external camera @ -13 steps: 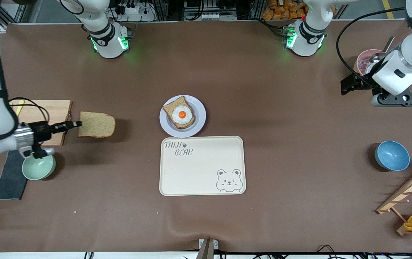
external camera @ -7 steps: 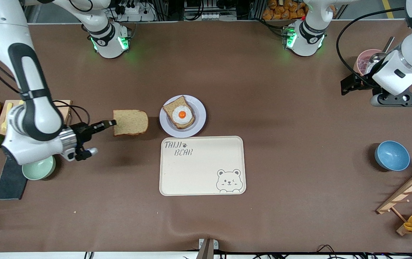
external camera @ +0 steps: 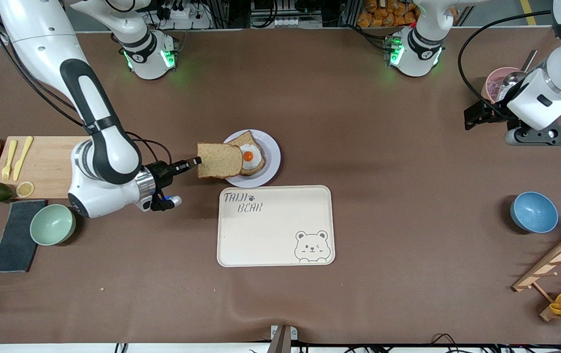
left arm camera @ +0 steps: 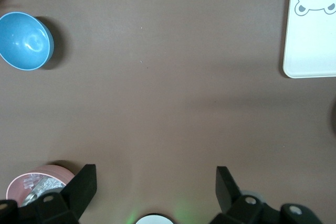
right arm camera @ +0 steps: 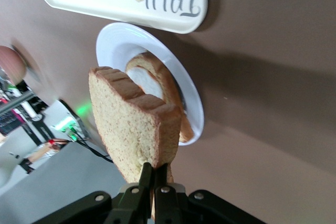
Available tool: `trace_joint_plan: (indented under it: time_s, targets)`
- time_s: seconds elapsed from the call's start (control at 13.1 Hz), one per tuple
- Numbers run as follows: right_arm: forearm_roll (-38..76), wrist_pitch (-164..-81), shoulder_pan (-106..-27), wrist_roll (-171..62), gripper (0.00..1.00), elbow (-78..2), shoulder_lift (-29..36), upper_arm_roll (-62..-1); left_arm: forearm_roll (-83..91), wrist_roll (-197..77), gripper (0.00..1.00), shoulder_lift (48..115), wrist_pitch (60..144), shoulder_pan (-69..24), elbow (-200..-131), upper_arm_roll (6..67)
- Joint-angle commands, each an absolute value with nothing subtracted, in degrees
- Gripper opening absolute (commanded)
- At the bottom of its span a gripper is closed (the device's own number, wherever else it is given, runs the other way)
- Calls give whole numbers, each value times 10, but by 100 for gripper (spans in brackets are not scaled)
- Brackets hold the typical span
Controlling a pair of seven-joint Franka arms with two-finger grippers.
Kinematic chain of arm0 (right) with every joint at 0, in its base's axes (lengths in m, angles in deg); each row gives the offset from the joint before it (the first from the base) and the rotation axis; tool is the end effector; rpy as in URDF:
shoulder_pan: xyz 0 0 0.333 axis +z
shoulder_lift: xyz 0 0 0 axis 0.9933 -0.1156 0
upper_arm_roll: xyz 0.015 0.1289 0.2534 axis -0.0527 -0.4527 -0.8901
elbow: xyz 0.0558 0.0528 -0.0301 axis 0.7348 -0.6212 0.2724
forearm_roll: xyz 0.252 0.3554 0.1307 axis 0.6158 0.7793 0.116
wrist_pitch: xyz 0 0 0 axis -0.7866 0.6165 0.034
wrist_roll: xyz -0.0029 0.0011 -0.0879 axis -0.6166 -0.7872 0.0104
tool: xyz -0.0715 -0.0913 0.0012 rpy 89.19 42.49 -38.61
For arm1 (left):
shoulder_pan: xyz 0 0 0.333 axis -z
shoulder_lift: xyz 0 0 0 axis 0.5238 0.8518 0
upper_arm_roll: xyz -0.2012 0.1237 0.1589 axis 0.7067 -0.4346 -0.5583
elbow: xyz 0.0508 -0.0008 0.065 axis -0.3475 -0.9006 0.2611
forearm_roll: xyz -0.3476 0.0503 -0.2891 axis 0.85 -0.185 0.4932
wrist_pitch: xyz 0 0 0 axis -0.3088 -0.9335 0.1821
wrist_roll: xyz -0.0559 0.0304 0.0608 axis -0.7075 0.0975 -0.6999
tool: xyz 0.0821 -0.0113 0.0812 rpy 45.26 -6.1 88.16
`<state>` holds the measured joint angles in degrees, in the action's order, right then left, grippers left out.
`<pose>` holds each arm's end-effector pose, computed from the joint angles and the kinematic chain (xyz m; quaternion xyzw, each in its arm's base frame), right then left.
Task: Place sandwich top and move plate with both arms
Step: 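Lay the bread slice on the egg toast and open the right gripper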
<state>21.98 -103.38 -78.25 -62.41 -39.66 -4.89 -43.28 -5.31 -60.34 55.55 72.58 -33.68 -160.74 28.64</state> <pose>0.6008 0.1928 0.1688 -0.8920 -0.0531 0.2889 0.3437 0.6006 -0.0871 0.5431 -0.9983 0.0162 0.0547 0.0072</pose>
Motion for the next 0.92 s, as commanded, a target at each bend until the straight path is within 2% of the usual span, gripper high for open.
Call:
trace_joint_plan:
  time_s: [0.0, 0.38, 0.84]
  targets:
    - [260, -1071, -756, -618, 0, -429, -48, -428, -47, -603, 100, 554, 731, -340, -1611, 288]
    - [306, -1113, -725, -617, 0, -479, -49, -428, -47, -603, 100, 554, 734, -340, -1613, 287]
    - [312, -1148, -723, -617, 0, -504, -51, -428, -48, -603, 100, 554, 734, -340, -1614, 288]
